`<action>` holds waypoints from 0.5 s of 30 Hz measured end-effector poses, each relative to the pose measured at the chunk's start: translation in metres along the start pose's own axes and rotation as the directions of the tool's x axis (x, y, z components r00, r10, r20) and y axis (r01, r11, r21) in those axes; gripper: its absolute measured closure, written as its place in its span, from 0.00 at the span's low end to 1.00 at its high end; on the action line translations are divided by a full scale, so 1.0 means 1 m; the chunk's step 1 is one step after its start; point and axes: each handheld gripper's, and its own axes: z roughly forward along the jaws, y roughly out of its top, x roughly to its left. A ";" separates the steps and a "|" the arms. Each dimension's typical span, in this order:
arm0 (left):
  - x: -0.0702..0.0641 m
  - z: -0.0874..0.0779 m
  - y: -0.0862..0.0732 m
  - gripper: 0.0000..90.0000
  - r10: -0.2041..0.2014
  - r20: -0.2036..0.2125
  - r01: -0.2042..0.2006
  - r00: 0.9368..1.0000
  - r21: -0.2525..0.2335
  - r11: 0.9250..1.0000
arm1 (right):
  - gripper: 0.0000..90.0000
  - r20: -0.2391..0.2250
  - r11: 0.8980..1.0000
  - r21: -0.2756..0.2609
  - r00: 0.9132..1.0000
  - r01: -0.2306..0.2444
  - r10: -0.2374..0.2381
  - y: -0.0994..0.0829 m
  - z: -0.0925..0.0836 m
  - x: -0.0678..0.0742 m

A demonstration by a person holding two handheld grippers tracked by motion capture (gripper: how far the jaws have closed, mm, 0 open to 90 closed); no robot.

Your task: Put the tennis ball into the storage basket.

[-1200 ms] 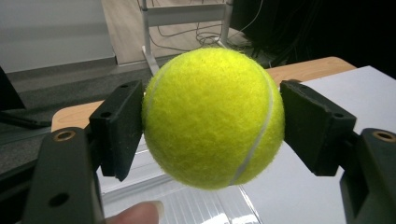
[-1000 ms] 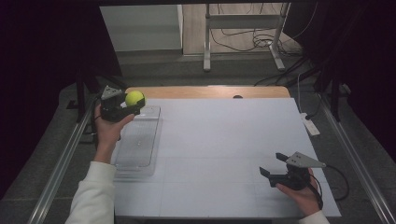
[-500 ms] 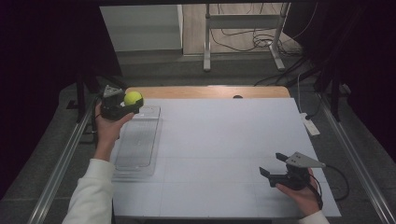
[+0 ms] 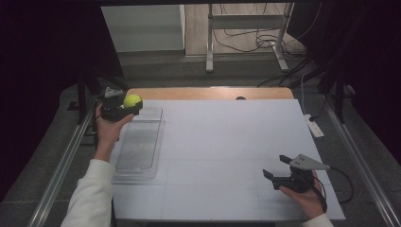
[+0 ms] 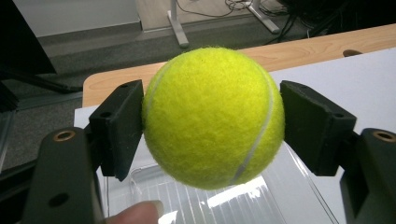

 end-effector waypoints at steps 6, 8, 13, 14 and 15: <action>0.002 0.003 -0.001 0.29 0.005 -0.009 -0.005 1.000 0.020 1.000 | 0.14 -0.003 1.000 0.002 1.000 -0.001 0.001 0.000 0.000 0.000; 0.003 0.005 -0.001 0.30 0.007 -0.013 -0.007 1.000 0.027 1.000 | 0.14 -0.004 1.000 0.002 1.000 -0.003 0.003 0.000 0.000 0.000; 0.005 0.007 -0.002 0.30 0.005 -0.018 -0.004 1.000 0.045 0.999 | 0.14 -0.002 1.000 0.002 1.000 -0.002 0.002 0.000 0.000 0.000; 0.006 0.007 -0.002 0.30 0.005 -0.018 -0.004 1.000 0.047 0.999 | 0.14 -0.002 1.000 0.001 1.000 -0.001 0.001 0.000 0.000 0.000; 0.006 0.007 -0.002 0.30 0.005 -0.018 -0.004 1.000 0.047 0.999 | 0.14 -0.002 1.000 0.001 1.000 -0.001 0.001 0.000 0.000 0.000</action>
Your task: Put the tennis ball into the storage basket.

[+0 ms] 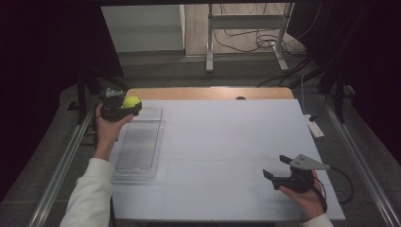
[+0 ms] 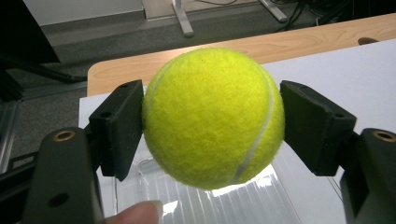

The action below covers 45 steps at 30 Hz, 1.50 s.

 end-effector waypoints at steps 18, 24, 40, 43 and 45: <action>0.008 0.006 -0.003 0.30 -0.005 -0.017 0.006 1.000 0.053 0.999 | 0.14 -0.001 1.000 0.002 1.000 -0.003 0.003 0.000 0.001 0.000; 0.010 0.011 -0.004 0.29 0.004 -0.030 -0.002 1.000 0.075 0.997 | 0.14 -0.001 1.000 0.003 1.000 -0.003 0.003 0.000 0.001 0.000; 0.011 0.024 -0.009 0.30 0.009 -0.033 -0.005 0.999 0.129 0.992 | 0.14 -0.002 1.000 0.005 1.000 0.000 0.000 -0.001 0.001 0.000; 0.012 0.026 -0.009 0.30 0.012 -0.033 -0.007 0.999 0.139 0.990 | 0.14 -0.002 1.000 0.006 1.000 -0.001 0.001 -0.001 0.001 0.000; 0.012 0.027 -0.009 0.30 0.012 -0.034 -0.007 0.999 0.146 0.989 | 0.14 -0.002 1.000 0.006 1.000 0.000 0.000 -0.001 0.001 0.000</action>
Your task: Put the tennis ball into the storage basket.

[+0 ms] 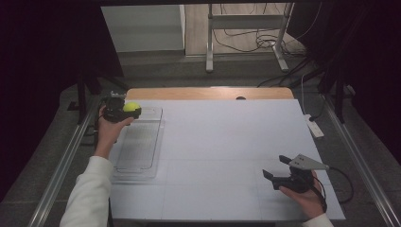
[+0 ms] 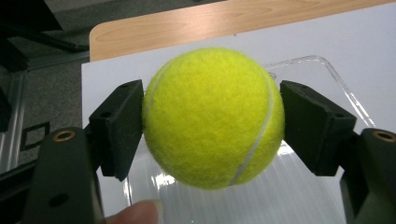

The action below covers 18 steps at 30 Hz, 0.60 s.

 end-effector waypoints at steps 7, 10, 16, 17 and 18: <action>0.000 0.004 -0.002 0.30 0.005 -0.002 -0.005 1.000 0.025 1.000 | 0.14 0.002 1.000 0.000 1.000 0.001 -0.001 0.000 0.000 0.000; 0.000 0.007 -0.002 0.30 0.004 -0.004 -0.004 1.000 0.034 0.999 | 0.14 0.002 1.000 0.001 1.000 0.000 0.000 0.000 0.000 0.000; 0.000 0.012 -0.004 0.30 0.007 -0.007 -0.007 1.000 0.056 0.998 | 0.14 0.002 1.000 0.001 1.000 0.001 -0.001 0.000 0.000 0.000; 0.000 0.012 -0.005 0.30 0.007 -0.006 -0.007 1.000 0.057 0.998 | 0.14 0.002 1.000 0.001 1.000 0.000 0.000 0.000 0.000 0.000; 0.000 0.013 -0.005 0.30 0.007 -0.005 -0.007 1.000 0.060 0.998 | 0.14 0.002 1.000 0.001 1.000 0.001 -0.001 0.000 0.000 0.000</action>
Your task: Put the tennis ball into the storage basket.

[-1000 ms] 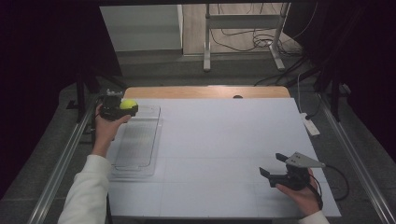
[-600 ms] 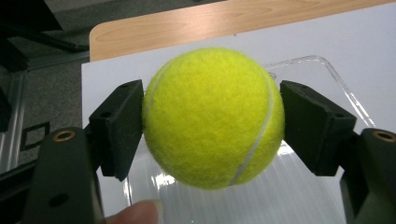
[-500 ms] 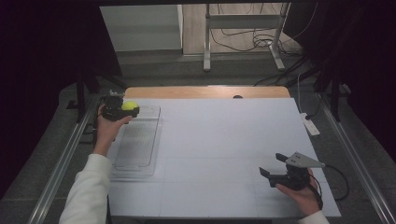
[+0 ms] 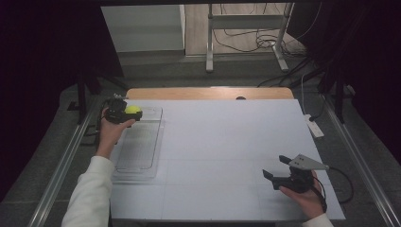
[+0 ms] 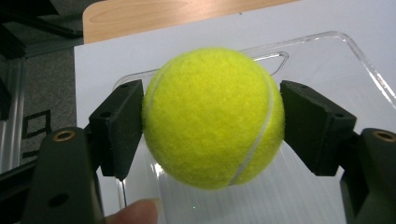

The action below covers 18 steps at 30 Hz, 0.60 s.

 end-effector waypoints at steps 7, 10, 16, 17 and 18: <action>-0.002 0.005 0.000 0.30 0.005 0.001 -0.005 1.000 0.018 1.000 | 0.14 -0.001 1.000 0.001 1.000 0.001 -0.001 0.000 0.000 0.000; -0.002 0.006 -0.001 0.30 0.010 0.000 -0.010 1.000 0.026 1.000 | 0.14 -0.001 1.000 0.001 1.000 -0.001 0.001 0.000 0.000 0.000; -0.002 0.010 -0.001 0.29 0.025 -0.007 -0.024 1.000 0.049 0.999 | 0.14 -0.001 1.000 0.003 1.000 0.001 -0.001 0.000 0.000 0.000; -0.003 0.011 -0.002 0.29 0.025 -0.006 -0.024 1.000 0.053 0.998 | 0.14 0.000 1.000 0.003 1.000 0.001 -0.001 0.000 0.000 0.000; -0.003 0.011 -0.002 0.29 0.023 -0.007 -0.022 1.000 0.058 0.998 | 0.14 0.000 1.000 0.003 1.000 0.001 -0.001 0.000 0.000 0.000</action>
